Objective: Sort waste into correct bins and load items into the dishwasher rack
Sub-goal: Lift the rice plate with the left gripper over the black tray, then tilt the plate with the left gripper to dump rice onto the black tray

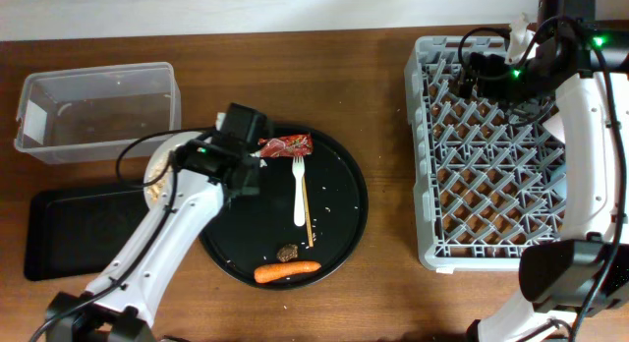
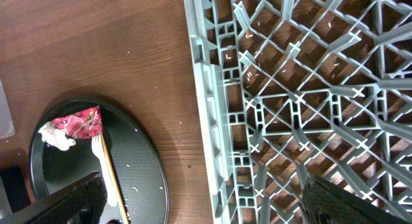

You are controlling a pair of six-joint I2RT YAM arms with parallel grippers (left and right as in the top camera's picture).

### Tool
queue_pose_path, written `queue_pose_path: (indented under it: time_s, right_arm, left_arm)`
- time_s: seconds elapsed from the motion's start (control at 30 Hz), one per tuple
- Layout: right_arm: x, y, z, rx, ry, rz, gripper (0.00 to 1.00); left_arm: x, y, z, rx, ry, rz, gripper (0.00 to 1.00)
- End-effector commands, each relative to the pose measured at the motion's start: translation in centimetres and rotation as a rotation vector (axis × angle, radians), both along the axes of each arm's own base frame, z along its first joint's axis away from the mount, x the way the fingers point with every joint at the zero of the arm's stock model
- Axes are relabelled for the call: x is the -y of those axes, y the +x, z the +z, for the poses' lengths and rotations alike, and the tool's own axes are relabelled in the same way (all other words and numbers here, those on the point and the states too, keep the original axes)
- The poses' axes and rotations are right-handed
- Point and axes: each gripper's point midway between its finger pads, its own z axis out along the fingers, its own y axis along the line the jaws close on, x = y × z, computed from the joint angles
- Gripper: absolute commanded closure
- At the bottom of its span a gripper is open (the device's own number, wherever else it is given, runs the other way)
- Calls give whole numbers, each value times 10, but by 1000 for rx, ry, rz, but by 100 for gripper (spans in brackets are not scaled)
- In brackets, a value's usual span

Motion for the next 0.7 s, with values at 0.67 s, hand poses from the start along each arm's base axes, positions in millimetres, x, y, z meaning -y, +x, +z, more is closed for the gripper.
queue_pose_path:
  time_s: [0.67]
  right_arm:
    - [3,1,3,9,-11,-10,1]
  left_arm:
    - [-154,33,29,206,-323,575,100]
